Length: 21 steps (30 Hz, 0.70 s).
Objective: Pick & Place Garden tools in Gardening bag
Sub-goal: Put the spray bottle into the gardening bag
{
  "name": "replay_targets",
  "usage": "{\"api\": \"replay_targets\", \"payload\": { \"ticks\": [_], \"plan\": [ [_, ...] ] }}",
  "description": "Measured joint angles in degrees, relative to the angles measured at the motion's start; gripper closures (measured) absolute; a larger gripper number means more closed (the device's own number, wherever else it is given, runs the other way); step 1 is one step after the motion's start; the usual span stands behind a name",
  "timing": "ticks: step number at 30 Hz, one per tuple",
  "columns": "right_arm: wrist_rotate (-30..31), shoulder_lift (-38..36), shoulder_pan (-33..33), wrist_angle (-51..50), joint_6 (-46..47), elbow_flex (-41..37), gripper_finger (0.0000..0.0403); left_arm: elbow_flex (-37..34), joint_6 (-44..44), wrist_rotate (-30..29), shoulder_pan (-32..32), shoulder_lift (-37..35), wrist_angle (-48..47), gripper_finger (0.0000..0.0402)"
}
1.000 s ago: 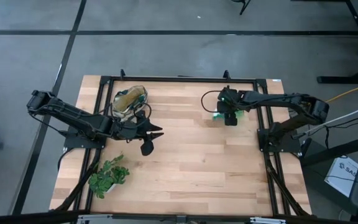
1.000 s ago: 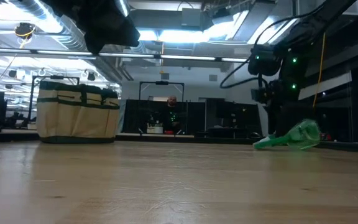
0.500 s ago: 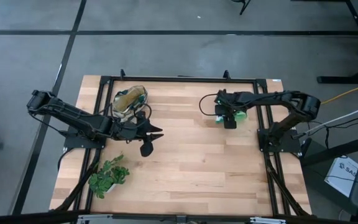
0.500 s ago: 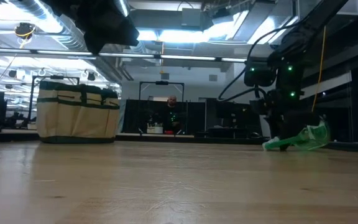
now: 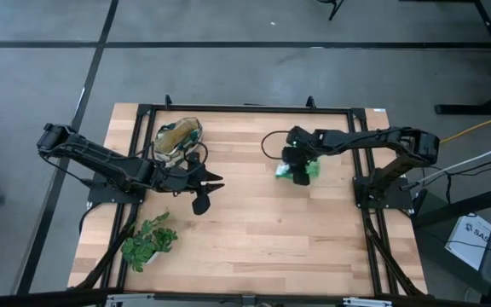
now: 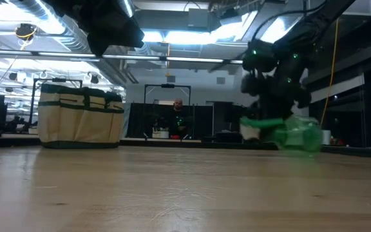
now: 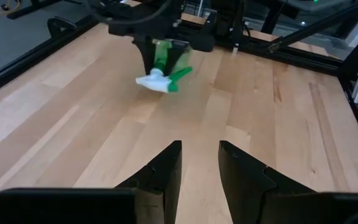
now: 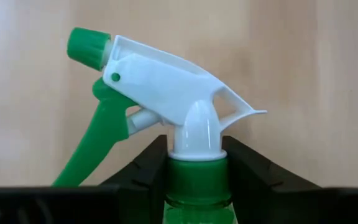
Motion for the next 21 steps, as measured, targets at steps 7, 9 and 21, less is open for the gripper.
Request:
{"api": "replay_targets", "payload": {
  "ticks": [7, 9, 21],
  "plan": [
    [-8.60, 0.00, 6.39, 16.53, 2.17, 0.00, 0.0274, 0.00, -0.31, 0.09, 0.00, 0.00, -0.16, 0.0302],
    [-9.96, -0.02, 8.22, 20.36, 3.47, 0.00, 0.0274, 0.00, -0.39, 0.09, 0.00, 0.00, -0.34, 0.0302],
    [10.66, 0.00, 19.60, 44.67, 13.55, 0.04, 0.0274, 0.02, 4.99, 3.95, 0.00, 1.48, 3.20, 0.0302]
  ]
}}
